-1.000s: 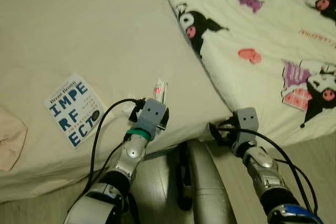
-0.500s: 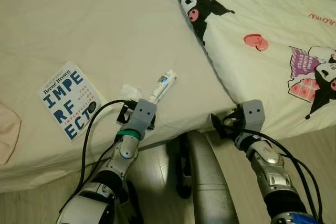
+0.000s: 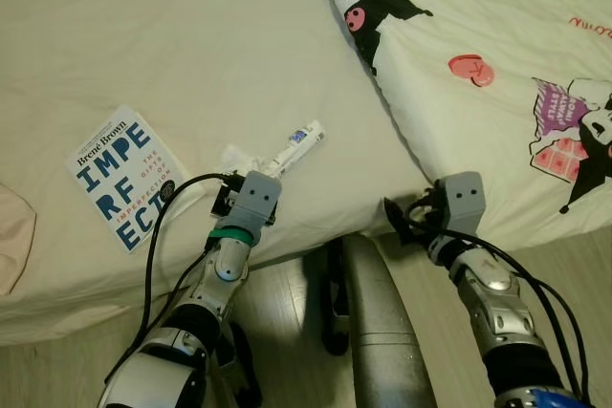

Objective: Clean up the room

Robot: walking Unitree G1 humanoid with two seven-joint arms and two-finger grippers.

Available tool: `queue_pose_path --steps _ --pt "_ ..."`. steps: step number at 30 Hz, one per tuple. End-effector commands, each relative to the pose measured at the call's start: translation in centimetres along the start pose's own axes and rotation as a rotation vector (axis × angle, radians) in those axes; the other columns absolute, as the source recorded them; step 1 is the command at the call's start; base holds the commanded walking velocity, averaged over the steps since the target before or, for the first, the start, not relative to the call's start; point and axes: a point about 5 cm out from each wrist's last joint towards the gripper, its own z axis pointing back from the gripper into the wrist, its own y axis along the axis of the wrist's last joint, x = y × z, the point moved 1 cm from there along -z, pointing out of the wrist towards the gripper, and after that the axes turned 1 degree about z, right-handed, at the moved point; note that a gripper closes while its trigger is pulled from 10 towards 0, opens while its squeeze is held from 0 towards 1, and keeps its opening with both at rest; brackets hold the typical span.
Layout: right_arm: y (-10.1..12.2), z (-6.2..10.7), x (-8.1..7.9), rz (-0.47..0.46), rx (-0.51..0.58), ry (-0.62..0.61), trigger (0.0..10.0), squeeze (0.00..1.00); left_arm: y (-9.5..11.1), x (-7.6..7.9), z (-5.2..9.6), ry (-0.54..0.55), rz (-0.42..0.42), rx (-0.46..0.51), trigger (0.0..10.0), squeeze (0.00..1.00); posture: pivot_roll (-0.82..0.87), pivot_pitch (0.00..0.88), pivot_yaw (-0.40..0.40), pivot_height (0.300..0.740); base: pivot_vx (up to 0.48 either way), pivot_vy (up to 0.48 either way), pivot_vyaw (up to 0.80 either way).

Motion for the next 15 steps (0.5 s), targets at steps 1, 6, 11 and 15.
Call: queue_pose_path --steps 1,6,11,15 --pt "-1.1 0.8 0.3 -0.023 -0.043 -0.018 10.0 0.00 -1.5 0.1 0.9 -0.006 -0.032 -0.051 0.0 0.00 -0.26 0.420 0.049 0.590 0.000 0.000 0.00" --pt "-0.9 0.7 0.3 -0.024 -0.042 -0.018 10.0 0.00 -1.5 0.0 0.9 0.001 -0.046 -0.049 0.0 0.00 -0.25 0.417 0.049 0.590 0.000 0.000 0.00" --pt "0.6 0.1 -0.6 -0.069 0.007 0.022 10.0 0.00 -1.8 -1.3 0.9 0.045 -0.093 -0.044 0.0 0.00 -0.25 0.415 0.049 0.590 0.000 0.000 0.00" --pt "2.2 -0.7 -2.2 -0.192 0.068 0.112 10.0 0.00 -2.1 -2.6 1.0 0.097 -0.092 -0.045 0.0 0.00 -0.23 0.410 0.049 0.590 0.000 0.000 0.00"
